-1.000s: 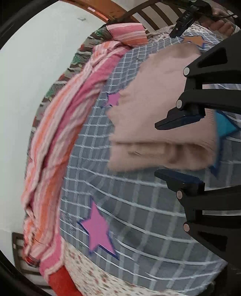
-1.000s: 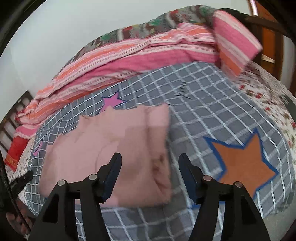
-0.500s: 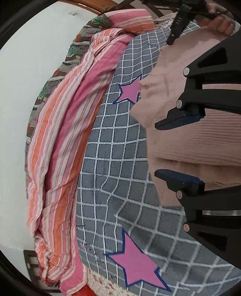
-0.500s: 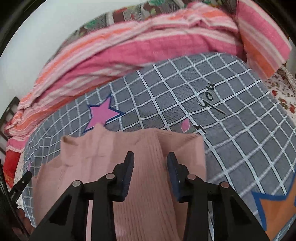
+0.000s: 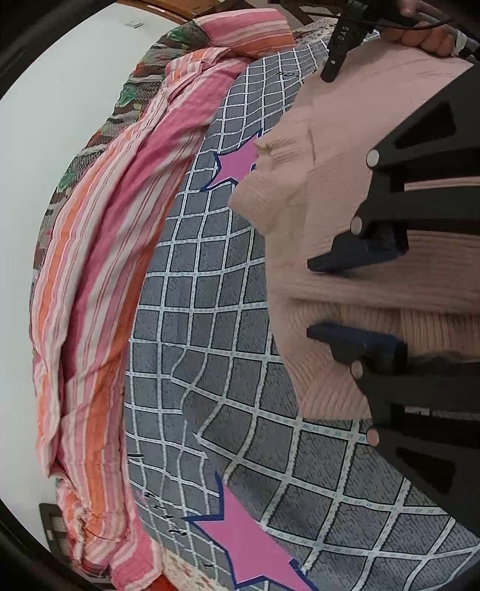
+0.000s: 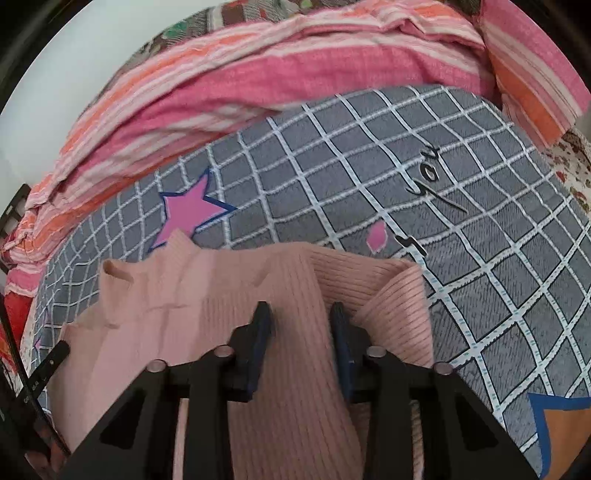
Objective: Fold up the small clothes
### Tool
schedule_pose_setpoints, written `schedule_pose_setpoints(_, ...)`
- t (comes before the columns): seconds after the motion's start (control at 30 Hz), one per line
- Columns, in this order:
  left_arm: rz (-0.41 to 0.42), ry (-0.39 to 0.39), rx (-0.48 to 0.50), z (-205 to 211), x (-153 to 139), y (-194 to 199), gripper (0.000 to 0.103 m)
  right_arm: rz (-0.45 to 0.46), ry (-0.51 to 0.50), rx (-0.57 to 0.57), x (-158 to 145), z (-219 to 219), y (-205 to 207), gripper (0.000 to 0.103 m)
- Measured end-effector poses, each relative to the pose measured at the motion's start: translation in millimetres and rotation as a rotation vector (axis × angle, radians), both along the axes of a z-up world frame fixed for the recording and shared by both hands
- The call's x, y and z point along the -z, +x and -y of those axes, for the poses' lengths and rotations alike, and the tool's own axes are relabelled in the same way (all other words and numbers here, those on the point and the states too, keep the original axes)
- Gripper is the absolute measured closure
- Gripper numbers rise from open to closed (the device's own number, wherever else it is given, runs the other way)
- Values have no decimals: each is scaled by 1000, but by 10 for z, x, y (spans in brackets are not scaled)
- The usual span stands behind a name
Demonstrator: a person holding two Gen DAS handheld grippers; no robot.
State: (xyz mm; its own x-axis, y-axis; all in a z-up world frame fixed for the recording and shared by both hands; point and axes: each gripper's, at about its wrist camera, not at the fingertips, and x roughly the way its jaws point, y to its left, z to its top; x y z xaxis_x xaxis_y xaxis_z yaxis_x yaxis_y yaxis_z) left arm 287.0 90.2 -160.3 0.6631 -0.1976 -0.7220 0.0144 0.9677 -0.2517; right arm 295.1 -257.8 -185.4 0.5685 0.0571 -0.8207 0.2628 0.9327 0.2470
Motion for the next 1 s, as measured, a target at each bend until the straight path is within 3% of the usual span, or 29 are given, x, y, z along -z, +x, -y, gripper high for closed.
schedule_pose_setpoints(0.07, 5, -7, 2, -6, -8, 21, 88, 14, 14, -13, -39, 4, -9, 96)
schedule_pose_setpoints(0.1, 11, -5, 5, -4, -17, 26, 95, 28, 7, -21, -74, -15, -15, 96)
schedule_pose_setpoints(0.23, 67, -15, -12, -29, -109, -20, 96, 126, -7, -35, -256, -75, -73, 97)
schedule_pose_setpoints(0.37, 137, -35, -32, -74, -225, -51, 96, 229, 42, -67, -445, -56, -88, 97)
schedule_pose_setpoints(0.43, 132, -41, -41, -81, -217, -13, 96, 203, 30, -52, -391, -50, -21, 97)
schedule_pose_setpoints(0.53, 65, -4, -52, -44, -98, 69, 96, 71, -38, -7, -106, -58, 127, 97)
schedule_pose_setpoints(0.6, 28, 18, -56, -20, -35, 109, 96, 11, -33, 0, 40, -57, 198, 97)
schedule_pose_setpoints(0.7, 19, 17, -58, -35, -32, 117, 93, 23, -32, -3, 12, -46, 164, 96)
schedule_pose_setpoints(0.83, 1, 8, -59, -55, -22, 126, 92, 26, -46, 10, -60, -72, 113, 89)
schedule_pose_setpoints(0.9, 1, 21, -61, -33, -14, 121, 91, 53, -60, -9, -163, -164, 51, 78)
schedule_pose_setpoints(0.97, 4, 37, -59, -6, -18, 105, 89, 109, -48, -51, -259, -260, -16, 59)
schedule_pose_setpoints(1.0, 5, 46, -55, 9, -20, 98, 86, 132, -50, -72, -296, -316, -47, 56)
